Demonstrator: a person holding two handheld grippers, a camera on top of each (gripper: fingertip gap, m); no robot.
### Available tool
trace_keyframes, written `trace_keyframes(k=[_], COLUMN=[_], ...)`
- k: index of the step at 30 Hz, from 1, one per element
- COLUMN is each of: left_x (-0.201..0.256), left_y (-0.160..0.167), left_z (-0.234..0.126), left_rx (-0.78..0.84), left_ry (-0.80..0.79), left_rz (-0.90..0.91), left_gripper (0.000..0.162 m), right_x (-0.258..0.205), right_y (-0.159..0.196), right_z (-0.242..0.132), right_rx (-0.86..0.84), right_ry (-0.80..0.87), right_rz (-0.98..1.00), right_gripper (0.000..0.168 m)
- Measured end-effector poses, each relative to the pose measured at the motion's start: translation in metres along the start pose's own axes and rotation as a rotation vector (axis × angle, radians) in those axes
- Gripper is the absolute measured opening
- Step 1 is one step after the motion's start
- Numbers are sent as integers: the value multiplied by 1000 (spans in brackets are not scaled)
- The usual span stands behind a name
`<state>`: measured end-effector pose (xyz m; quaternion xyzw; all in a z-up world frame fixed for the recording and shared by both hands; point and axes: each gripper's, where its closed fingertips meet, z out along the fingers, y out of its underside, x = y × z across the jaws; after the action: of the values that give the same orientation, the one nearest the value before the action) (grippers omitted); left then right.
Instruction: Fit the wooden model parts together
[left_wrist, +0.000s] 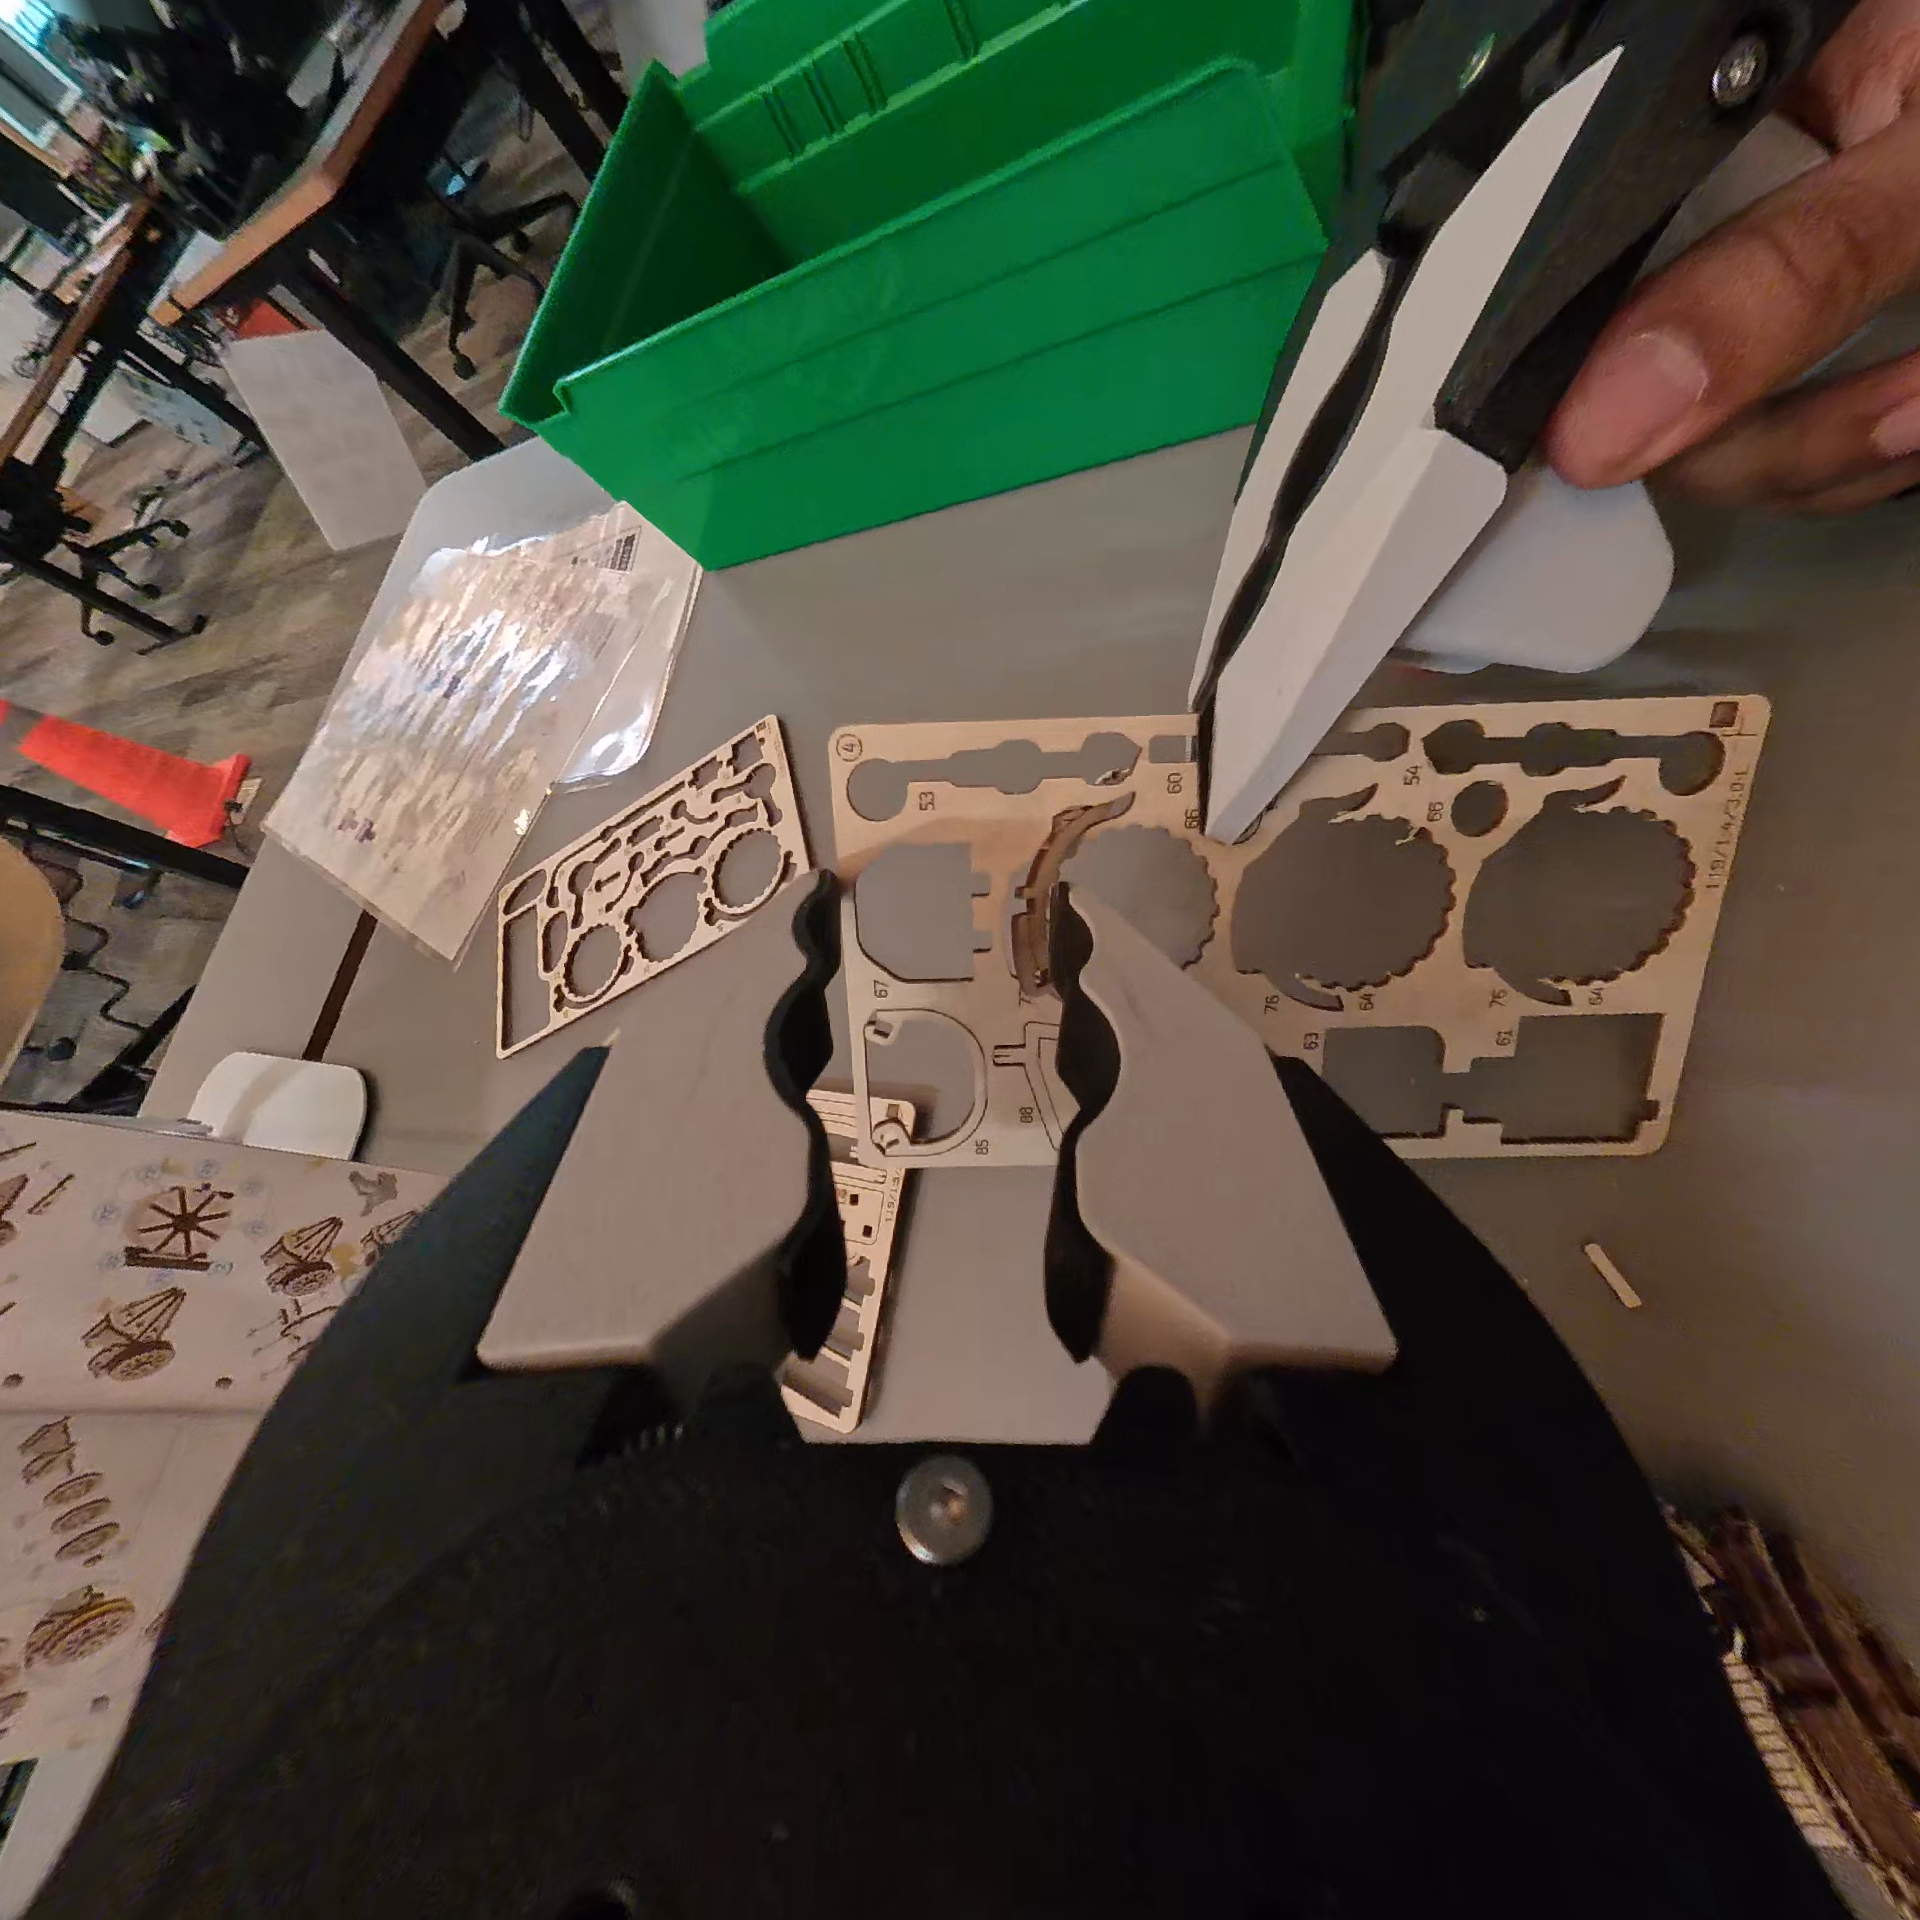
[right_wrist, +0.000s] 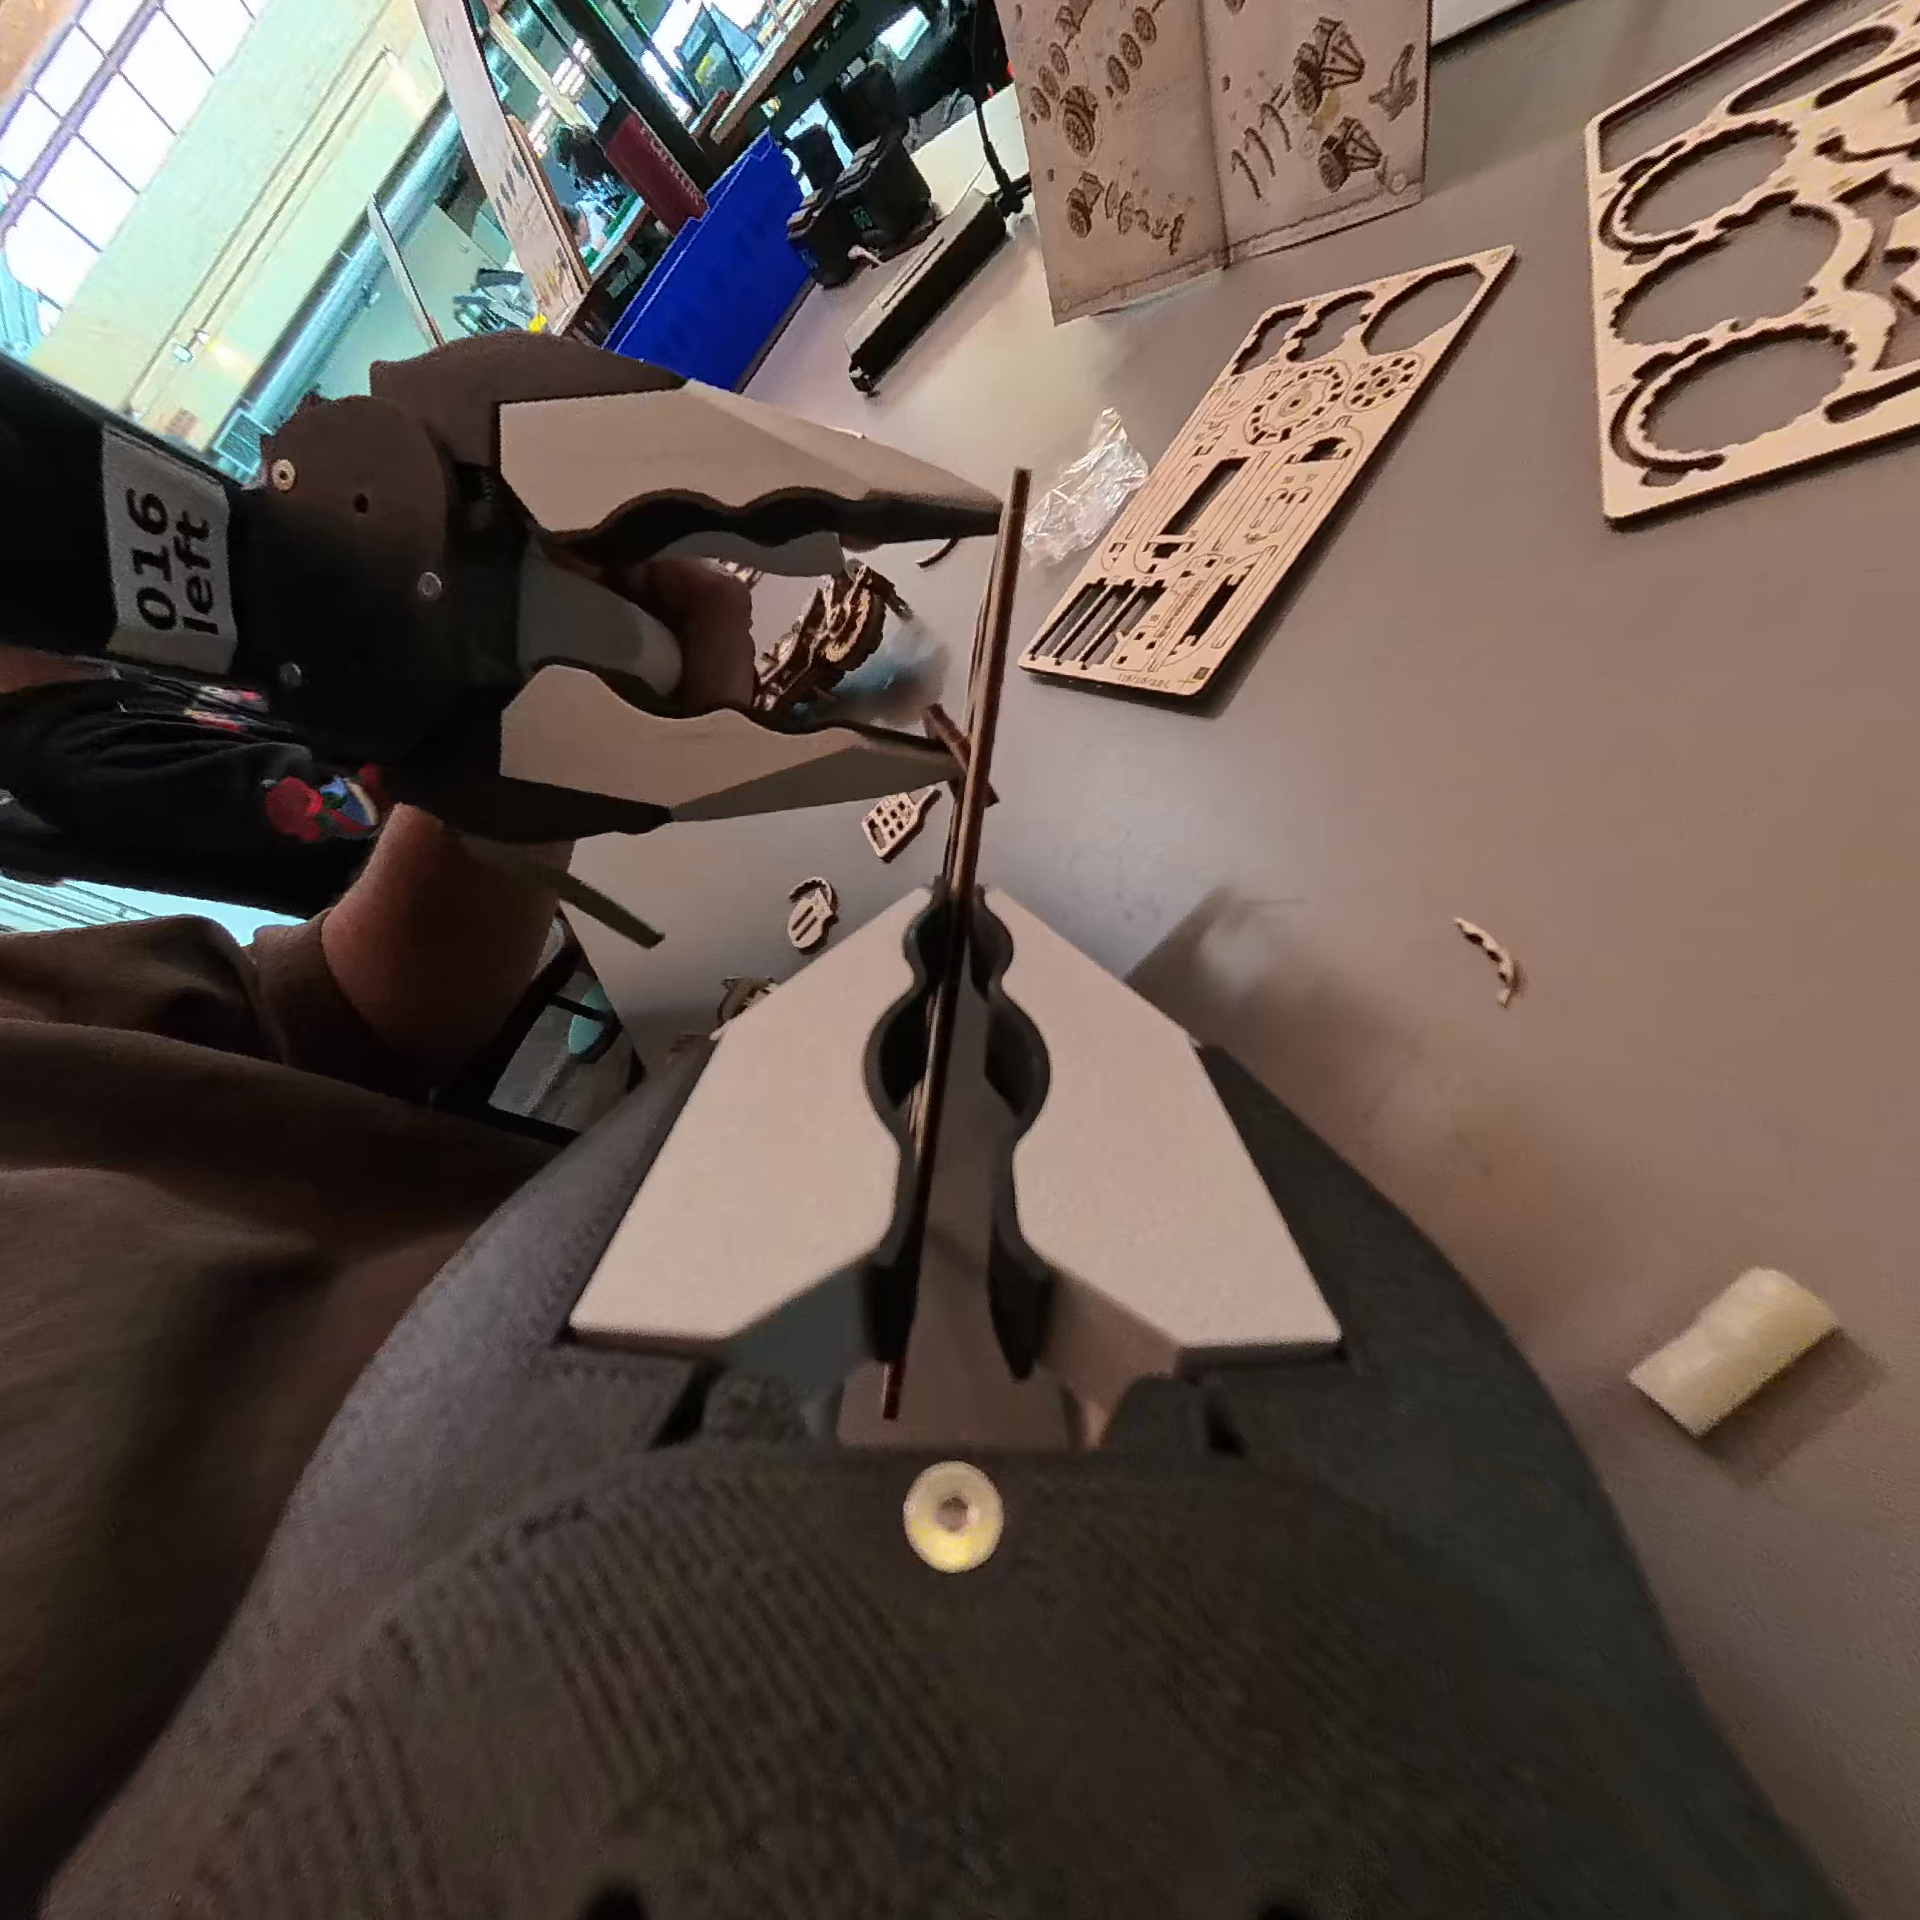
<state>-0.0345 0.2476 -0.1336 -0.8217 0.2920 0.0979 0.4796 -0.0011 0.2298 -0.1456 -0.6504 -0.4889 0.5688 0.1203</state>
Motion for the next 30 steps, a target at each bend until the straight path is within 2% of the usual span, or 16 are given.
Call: trace_keyframes(k=[7,19,30], left_x=[3,7,5], left_y=[5,13,12], left_z=[0,-2,-2], left_rx=[-18,-59,-37], left_ry=[54,96,83], left_rz=[-51,-32,-57], left_gripper=[37,36,36], right_x=[1,0,1], right_y=[3,9,6], right_z=[1,4,4], right_rx=[-16,-53,-43], right_ry=[5,17,44], right_rz=[-9,-28,-48], right_gripper=[2,2,2])
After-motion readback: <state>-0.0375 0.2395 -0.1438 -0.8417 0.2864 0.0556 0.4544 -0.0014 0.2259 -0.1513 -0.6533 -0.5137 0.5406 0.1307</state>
